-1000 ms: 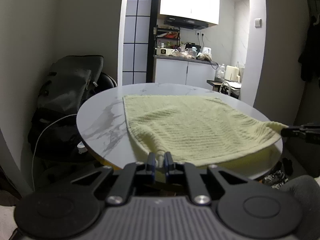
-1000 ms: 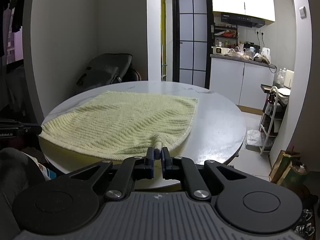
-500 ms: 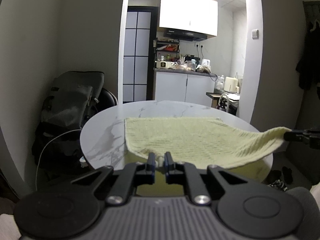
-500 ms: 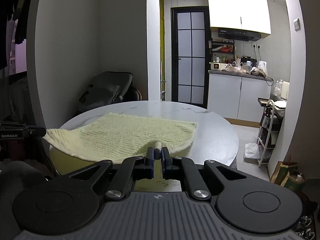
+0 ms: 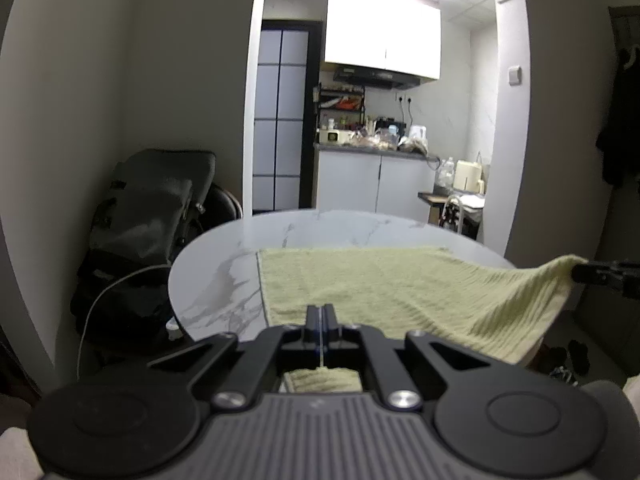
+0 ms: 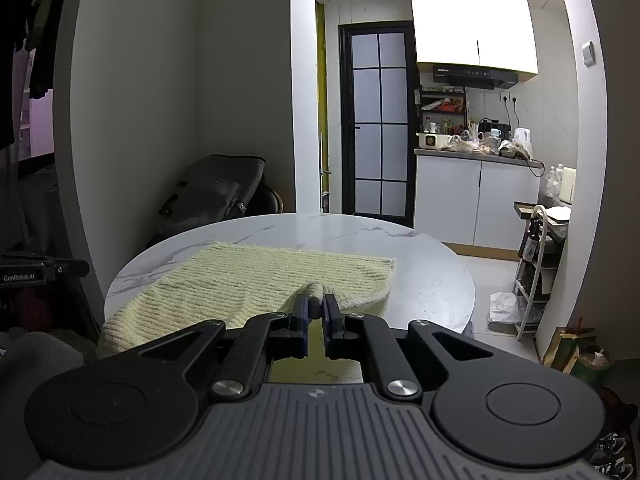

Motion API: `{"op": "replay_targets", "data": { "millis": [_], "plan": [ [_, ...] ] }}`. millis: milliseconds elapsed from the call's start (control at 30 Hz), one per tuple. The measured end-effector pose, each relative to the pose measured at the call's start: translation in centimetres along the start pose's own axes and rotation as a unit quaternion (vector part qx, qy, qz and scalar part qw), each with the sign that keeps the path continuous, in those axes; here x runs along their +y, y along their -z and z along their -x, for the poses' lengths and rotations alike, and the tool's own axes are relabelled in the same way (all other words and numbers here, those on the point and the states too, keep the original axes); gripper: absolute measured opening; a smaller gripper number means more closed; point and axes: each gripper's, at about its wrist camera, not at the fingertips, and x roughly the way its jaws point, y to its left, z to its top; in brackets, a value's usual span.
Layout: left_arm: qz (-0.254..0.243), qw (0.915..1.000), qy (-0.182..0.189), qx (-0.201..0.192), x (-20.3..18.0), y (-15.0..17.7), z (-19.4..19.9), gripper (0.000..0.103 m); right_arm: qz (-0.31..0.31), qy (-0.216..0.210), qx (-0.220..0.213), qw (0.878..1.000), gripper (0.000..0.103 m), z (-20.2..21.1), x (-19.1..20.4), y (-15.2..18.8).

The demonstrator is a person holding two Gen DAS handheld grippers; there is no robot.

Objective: Fold towel
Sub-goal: 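Lift the grasped towel edge upward with both grippers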

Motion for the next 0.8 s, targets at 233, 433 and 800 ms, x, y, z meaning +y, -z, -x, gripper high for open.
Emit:
{"op": "replay_targets", "data": {
  "millis": [233,433,800],
  "plan": [
    [-0.022,0.9993,0.012,0.028,-0.1,1.6,-0.6,0.006,0.002,0.007,0.006,1.0,0.008,-0.2,-0.1,0.2],
    [-0.041,0.9978,0.028,0.044,-0.6,2.8,-0.5,0.015,0.006,0.01,0.005,1.0,0.008,-0.2,0.1,0.0],
    [-0.067,0.9953,0.019,0.066,-2.0,4.8,-0.2,0.054,0.01,0.011,0.006,1.0,0.008,-0.6,0.4,-0.2]
  ]
}}
